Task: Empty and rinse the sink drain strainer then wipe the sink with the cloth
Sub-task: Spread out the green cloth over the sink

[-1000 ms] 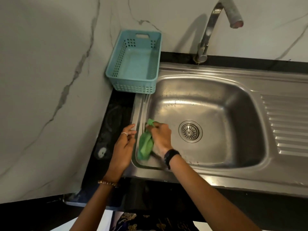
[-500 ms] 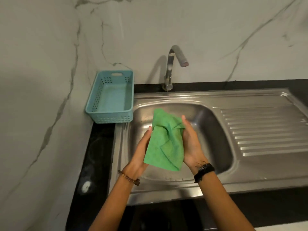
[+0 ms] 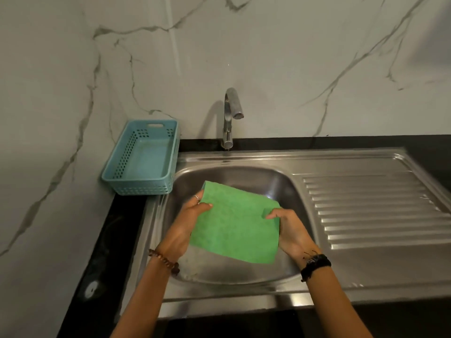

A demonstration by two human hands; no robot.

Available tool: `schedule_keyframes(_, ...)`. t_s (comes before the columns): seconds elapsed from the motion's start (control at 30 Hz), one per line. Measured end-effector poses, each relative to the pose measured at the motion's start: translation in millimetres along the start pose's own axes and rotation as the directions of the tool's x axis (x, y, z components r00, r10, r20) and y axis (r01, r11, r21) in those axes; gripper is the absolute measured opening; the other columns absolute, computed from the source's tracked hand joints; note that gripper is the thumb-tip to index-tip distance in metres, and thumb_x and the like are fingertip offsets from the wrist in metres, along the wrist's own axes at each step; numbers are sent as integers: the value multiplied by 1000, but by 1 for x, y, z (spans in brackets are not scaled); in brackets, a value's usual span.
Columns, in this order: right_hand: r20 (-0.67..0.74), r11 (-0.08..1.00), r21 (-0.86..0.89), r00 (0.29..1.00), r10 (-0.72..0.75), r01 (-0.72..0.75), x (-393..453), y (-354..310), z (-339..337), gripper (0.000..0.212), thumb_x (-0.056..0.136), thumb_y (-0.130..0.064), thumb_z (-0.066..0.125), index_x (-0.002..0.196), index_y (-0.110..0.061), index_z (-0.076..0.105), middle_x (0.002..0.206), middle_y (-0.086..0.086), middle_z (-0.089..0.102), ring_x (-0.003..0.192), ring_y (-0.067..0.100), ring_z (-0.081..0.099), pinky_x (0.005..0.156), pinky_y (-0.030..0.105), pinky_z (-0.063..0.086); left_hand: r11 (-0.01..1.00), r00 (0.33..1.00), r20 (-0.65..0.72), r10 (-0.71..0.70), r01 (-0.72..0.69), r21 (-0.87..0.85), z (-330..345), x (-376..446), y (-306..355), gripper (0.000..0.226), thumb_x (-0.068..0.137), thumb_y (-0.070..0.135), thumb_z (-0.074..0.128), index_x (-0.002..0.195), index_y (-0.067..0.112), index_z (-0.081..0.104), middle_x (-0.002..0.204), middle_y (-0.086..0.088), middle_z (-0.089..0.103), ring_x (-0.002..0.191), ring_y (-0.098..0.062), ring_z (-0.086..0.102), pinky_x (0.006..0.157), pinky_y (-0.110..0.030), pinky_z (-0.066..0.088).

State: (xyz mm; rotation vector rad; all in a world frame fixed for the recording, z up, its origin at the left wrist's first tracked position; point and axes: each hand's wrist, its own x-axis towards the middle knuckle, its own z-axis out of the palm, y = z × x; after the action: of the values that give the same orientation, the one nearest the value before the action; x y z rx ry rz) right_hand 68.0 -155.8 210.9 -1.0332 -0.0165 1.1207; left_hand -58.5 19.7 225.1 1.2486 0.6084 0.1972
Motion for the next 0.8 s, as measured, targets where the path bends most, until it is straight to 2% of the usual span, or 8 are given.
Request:
schedule_keyframes(0.13,50,985,-136,994,-96,103,4,-20,-4,30,79,5,49,101,-8,66,88,5,76,76,17,72,58,26,58,998,991,-114,66,-64,26,-1,-6,3,16,87,33,57,96,30,70,94,5,75,83,-13,72,62,-28,57)
schedule_keyframes(0.23,57,939,-303,986,-155,165,8,-33,-4,30,86,8,46,106,-9,63,88,2,75,77,13,72,61,25,59,984,965,-199,168,-151,96,2,-6,10,15,87,20,59,97,25,69,90,5,74,82,-14,71,57,-22,56)
schedule_keyframes(0.33,103,905,-301,953,-284,302,8,-53,-1,33,83,7,52,108,-10,63,95,-1,75,87,13,71,69,25,59,932,916,-172,361,-351,89,7,-8,28,22,85,6,59,91,24,71,84,7,76,78,-11,71,59,-20,55)
schedule_keyframes(0.47,172,872,-248,905,-390,422,9,-79,10,17,69,-7,63,74,-20,73,98,-2,76,91,14,71,64,25,58,846,834,-149,531,-530,53,9,-11,43,40,83,-6,48,70,24,72,72,10,71,65,-4,63,56,-18,50)
schedule_keyframes(0.5,184,862,-266,900,-394,432,11,-81,12,21,73,-6,60,66,-22,72,96,-3,76,89,13,71,62,24,58,845,829,-164,535,-530,75,9,-9,42,50,84,-11,41,65,25,70,68,10,68,61,-4,60,54,-17,46)
schedule_keyframes(0.57,155,862,-294,911,-383,412,18,-79,12,30,85,-3,52,72,-22,72,91,-5,76,84,11,71,61,24,58,851,824,-220,523,-518,83,12,-7,40,59,87,-14,34,61,26,67,63,11,66,57,-2,57,52,-15,45)
schedule_keyframes(0.7,76,839,-386,920,-386,384,26,-64,12,20,91,-23,51,89,-23,71,81,-5,74,78,15,69,65,29,56,885,840,-298,454,-463,45,11,-5,36,40,92,0,42,89,32,65,65,9,69,56,-2,62,52,-18,52)
schedule_keyframes(0.8,83,839,-418,935,-345,347,34,-54,17,35,92,-41,44,77,-34,75,76,-8,76,73,10,72,55,23,57,914,860,-311,405,-392,105,9,-6,33,32,95,9,37,95,29,62,70,14,70,62,2,63,54,-15,52)
